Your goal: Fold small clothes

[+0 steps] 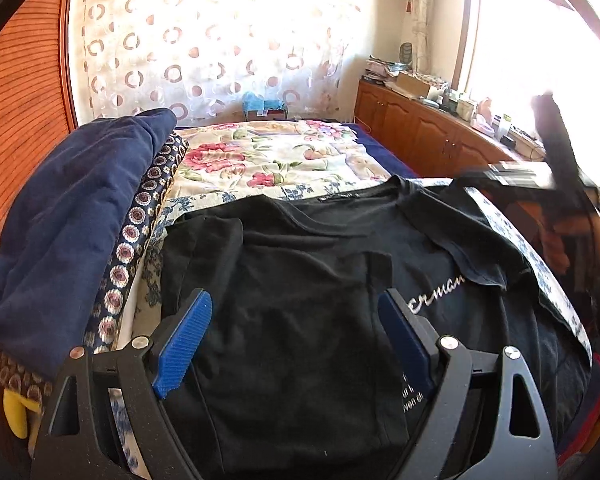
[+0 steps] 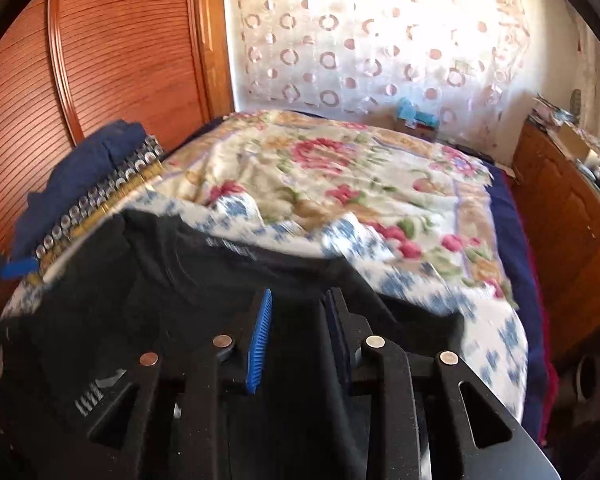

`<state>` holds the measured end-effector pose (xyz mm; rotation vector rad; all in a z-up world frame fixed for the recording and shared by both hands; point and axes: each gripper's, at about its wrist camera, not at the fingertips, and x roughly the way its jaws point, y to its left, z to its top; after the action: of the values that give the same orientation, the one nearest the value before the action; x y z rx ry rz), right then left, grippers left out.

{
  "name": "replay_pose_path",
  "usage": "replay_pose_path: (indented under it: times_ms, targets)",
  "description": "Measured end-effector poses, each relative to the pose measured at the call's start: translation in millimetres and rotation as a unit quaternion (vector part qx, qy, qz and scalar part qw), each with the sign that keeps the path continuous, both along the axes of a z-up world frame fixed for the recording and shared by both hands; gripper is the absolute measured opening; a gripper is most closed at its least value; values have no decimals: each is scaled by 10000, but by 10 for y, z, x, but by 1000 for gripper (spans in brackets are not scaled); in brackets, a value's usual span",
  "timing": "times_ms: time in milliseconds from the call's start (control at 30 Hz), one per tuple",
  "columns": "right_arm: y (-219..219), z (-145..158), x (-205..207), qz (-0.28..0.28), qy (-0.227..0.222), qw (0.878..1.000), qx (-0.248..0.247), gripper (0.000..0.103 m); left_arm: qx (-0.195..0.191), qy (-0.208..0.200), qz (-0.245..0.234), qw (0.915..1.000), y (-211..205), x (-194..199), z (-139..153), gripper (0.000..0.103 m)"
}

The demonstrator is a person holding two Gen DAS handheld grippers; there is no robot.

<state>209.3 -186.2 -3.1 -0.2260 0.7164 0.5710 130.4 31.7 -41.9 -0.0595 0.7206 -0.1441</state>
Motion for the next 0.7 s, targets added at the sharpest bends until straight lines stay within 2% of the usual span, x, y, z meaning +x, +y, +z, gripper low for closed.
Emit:
replay_pose_path:
  times_ms: [167, 333, 400, 433, 600, 700]
  targets:
    - [-116, -184, -227, 73, 260, 9994, -228, 29, 159, 52, -54, 9998, -5, 154, -54, 86]
    - [-138, -275, -94, -265, 101, 9987, -433, 30, 218, 123, -48, 9997, 58, 271, -102, 86]
    - [-169, -292, 13, -428, -22, 9977, -522, 46, 222, 143, -41, 9996, 105, 292, -95, 86]
    - [-196, -302, 90, -506, -18, 9974, -517, 50, 234, 133, -31, 9996, 125, 305, -84, 86]
    - [-220, -480, 365, -831, 75, 9940, -703, 52, 104, 94, 24, 9999, 261, 406, 18, 83]
    - [-140, -546, 434, -826, 67, 9938, -746, 54, 67, 138, 49, 9999, 308, 510, 48, 74]
